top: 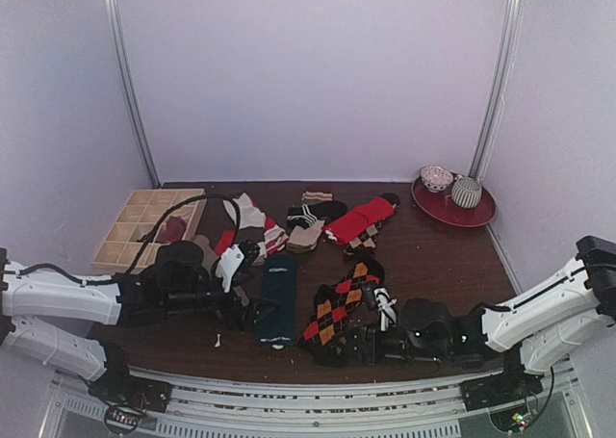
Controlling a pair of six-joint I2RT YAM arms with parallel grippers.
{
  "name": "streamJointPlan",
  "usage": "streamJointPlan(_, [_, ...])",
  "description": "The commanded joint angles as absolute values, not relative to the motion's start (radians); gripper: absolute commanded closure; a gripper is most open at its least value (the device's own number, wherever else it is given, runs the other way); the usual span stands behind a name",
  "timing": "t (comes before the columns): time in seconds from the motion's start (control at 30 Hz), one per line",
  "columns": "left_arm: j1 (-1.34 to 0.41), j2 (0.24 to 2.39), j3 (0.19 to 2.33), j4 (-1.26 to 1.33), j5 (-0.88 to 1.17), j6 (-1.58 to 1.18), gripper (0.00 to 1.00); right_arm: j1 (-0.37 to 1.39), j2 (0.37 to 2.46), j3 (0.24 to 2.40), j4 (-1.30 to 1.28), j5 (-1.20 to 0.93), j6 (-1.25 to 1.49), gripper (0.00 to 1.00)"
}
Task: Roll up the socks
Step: Adjust the bag handles on the takeout bag.
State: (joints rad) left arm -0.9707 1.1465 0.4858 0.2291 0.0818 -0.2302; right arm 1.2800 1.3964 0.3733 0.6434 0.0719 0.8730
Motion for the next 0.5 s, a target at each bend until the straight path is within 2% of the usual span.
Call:
streamJointPlan(0.0, [-0.977, 1.158, 0.496, 0.247, 0.069, -0.232, 0.02, 1.289, 1.326, 0.404, 0.427, 0.195, 0.704, 0.53])
streamJointPlan(0.17, [-0.977, 1.176, 0.502, 0.239, 0.071, -0.239, 0.02, 1.282, 1.41, 0.477, 0.419, 0.157, 0.691, 0.56])
streamJointPlan(0.47, [-0.979, 1.156, 0.494, 0.227, 0.062, -0.242, 0.02, 1.268, 1.571, 0.51, 0.515, 0.055, 0.874, 0.6])
